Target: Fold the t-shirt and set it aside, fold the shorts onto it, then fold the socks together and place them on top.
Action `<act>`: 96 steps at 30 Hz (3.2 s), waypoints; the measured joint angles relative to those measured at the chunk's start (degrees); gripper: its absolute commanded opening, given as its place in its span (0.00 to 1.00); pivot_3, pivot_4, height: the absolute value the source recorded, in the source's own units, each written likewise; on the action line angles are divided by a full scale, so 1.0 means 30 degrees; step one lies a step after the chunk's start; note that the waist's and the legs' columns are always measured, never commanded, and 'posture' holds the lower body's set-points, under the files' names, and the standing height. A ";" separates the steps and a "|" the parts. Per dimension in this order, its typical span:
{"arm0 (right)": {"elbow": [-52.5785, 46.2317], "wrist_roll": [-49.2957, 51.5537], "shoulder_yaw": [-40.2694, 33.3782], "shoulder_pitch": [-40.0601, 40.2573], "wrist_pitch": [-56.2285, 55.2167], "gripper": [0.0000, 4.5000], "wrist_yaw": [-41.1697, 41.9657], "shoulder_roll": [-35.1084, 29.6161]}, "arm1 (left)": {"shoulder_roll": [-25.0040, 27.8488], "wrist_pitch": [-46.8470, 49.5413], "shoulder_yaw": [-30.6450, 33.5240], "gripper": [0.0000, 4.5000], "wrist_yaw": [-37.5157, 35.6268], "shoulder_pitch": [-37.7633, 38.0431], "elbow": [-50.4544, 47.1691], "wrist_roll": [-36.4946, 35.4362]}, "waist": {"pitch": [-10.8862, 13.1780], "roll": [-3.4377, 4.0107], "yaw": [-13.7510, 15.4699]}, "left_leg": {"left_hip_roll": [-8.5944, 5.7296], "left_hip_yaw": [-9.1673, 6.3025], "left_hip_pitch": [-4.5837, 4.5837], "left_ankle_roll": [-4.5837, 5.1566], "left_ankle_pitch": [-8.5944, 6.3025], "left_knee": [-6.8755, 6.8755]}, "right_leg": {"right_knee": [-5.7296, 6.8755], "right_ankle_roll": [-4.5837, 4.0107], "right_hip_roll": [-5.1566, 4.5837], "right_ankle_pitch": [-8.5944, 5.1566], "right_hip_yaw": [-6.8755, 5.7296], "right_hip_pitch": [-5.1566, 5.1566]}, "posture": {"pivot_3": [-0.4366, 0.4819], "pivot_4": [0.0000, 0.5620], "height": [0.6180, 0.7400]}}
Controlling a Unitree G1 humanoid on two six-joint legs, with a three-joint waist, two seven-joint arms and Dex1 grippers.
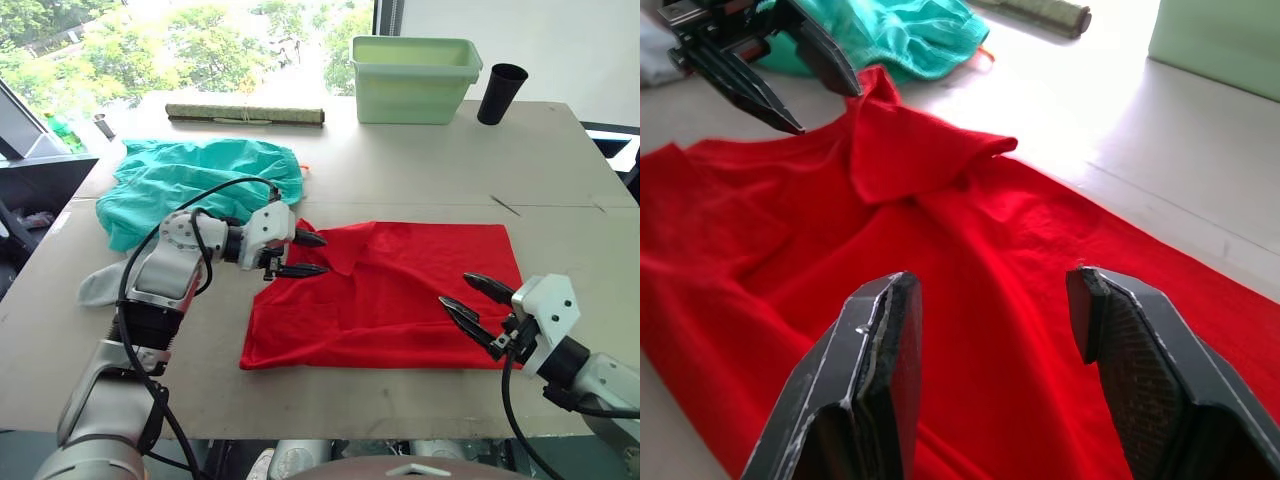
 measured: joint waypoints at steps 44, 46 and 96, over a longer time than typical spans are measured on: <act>0.1678 -0.0842 -0.0512 -0.2116 0.3712 0.55 -0.0054 -0.2062 | -0.0272 0.5091 0.3050 0.01 -0.3023 0.0714 -0.0341 -0.4879 | 0.0013 0.0016 -0.0061 | -0.0002 0.0004 -0.0010 -0.0001 0.0000 0.0009 | -0.0014 -0.0001 -0.0006 -0.0002 -0.0008 -0.0005 | 0.48 0.27 0.93; 0.2889 -0.2494 0.0006 -0.3346 0.4176 0.55 -0.0282 -0.3652 | -0.0431 0.4772 0.3591 0.01 -0.2404 0.1192 -0.0635 -0.4900 | 0.0016 0.0021 -0.0073 | -0.0008 0.0024 -0.0009 0.0000 0.0000 0.0013 | -0.0021 -0.0014 -0.0016 -0.0007 0.0013 -0.0011 | 0.48 0.27 0.93; 1.6161 -1.2973 0.7685 -1.5008 -0.0272 0.98 0.4503 -0.4545 | 0.1952 0.5222 0.6769 0.00 -0.2632 0.8484 -0.5336 -0.8634 | 0.0052 0.0085 -0.0378 | 0.0001 0.0046 -0.0013 -0.0011 -0.0005 -0.0089 | -0.0053 -0.0013 -0.0041 0.0002 0.0050 -0.0066 | 0.48 0.27 0.93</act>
